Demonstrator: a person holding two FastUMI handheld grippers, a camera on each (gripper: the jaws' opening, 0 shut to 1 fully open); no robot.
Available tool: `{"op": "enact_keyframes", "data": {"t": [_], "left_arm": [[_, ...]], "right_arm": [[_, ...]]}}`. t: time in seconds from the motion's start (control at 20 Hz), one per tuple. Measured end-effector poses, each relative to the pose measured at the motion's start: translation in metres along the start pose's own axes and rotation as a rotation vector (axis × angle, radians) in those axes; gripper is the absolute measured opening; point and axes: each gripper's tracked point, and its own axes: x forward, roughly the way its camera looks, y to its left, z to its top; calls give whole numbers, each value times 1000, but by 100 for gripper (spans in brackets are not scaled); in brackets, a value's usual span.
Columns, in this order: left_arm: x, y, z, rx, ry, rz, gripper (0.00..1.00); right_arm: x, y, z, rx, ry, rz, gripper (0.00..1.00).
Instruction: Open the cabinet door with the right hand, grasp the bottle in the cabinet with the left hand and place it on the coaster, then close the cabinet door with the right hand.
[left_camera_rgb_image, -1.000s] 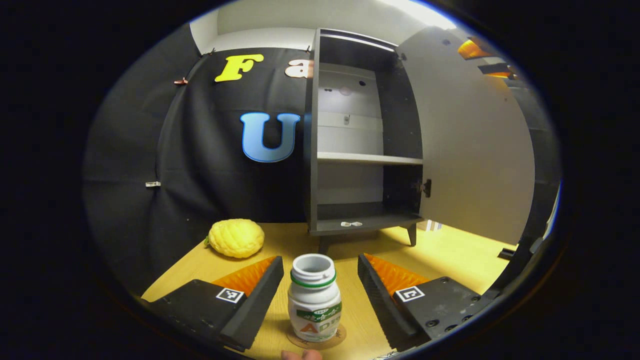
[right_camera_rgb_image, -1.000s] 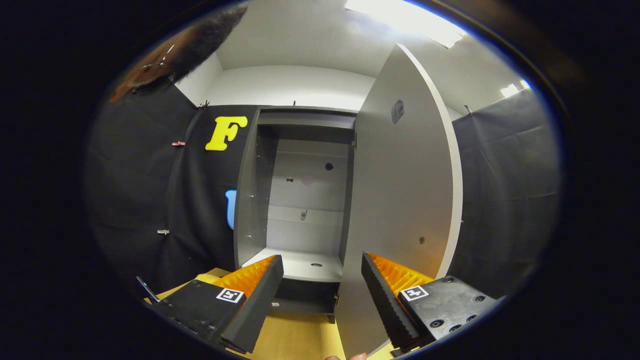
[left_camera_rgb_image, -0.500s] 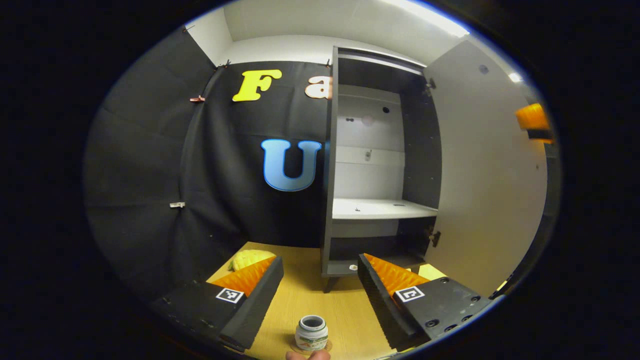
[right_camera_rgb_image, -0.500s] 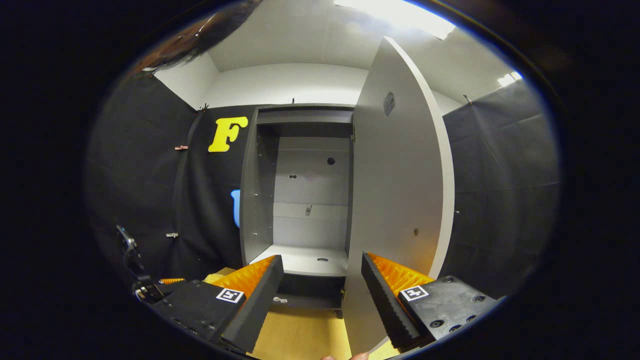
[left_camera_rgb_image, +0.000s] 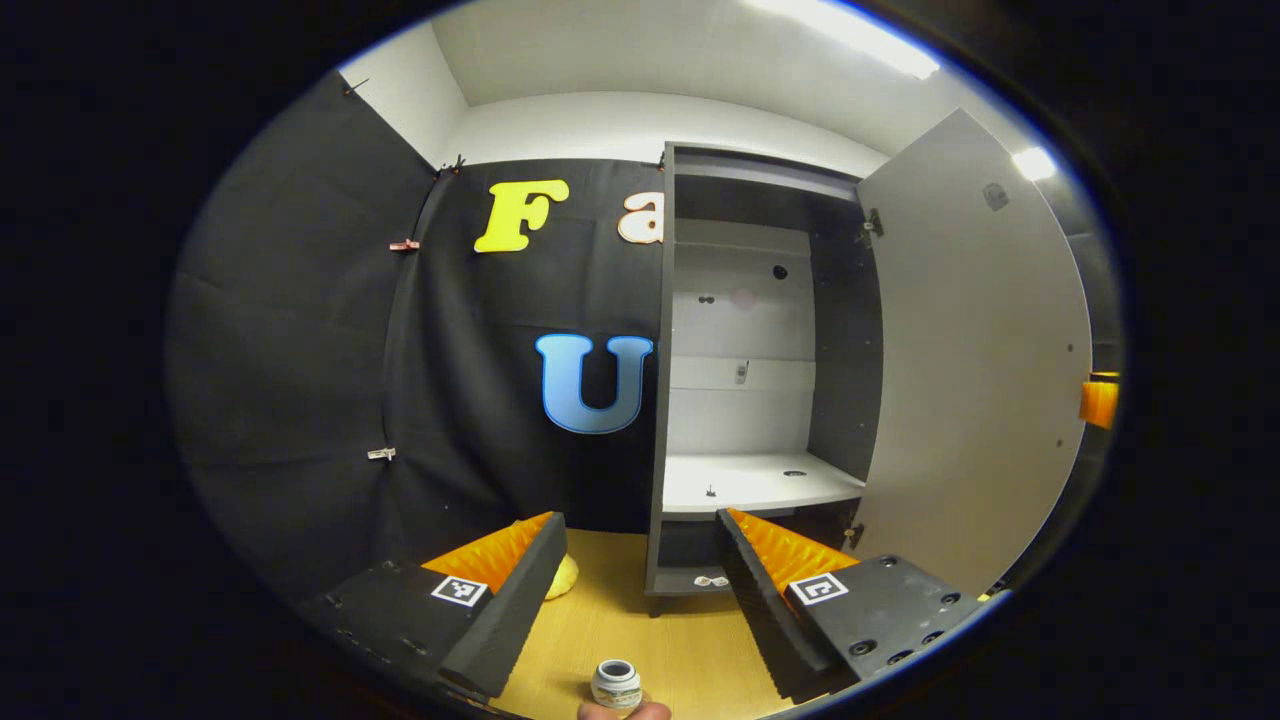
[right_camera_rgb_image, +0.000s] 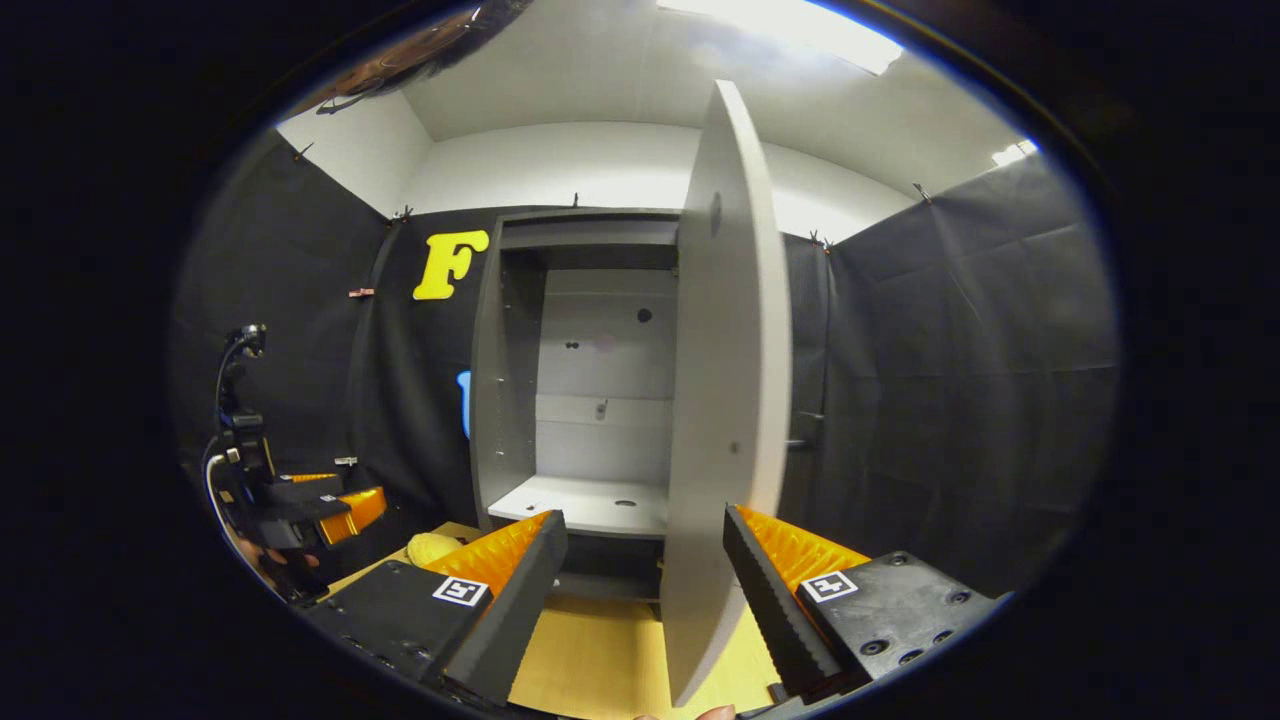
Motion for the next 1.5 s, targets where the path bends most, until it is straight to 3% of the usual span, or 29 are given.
{"op": "enact_keyframes", "data": {"t": [0.35, 0.5, 0.7, 0.75, 0.9, 1.0, 1.1, 1.25, 1.5], "left_arm": [[-12, -21, 21, 35, -18, -11, 94], [-12, -31, 22, 48, -21, -13, 94], [-10, -37, 24, 62, -30, -25, 92], [-9, -37, 25, 60, -33, -27, 92], [-7, -35, 24, 55, -33, -29, 92], [-7, -32, 23, 59, -33, -28, 94], [-6, -27, 20, 58, -29, -23, 93], [-5, -18, 19, 49, -27, -12, 94], [-11, -7, 22, 49, -31, 8, 92]], "right_arm": [[3, -84, -1, 68, 12, -121, 100], [8, -85, -4, 103, 20, -83, 100], [8, -102, -6, 86, 29, -110, 99], [11, -103, -7, 91, 32, -111, 94], [18, -92, -9, 86, 33, -99, 98], [20, -90, -7, 82, 30, -97, 90], [18, -79, -9, 118, 35, -82, 96], [22, -48, -14, 164, 41, -27, 100], [37, 1, -15, 155, 58, 76, 98]]}}
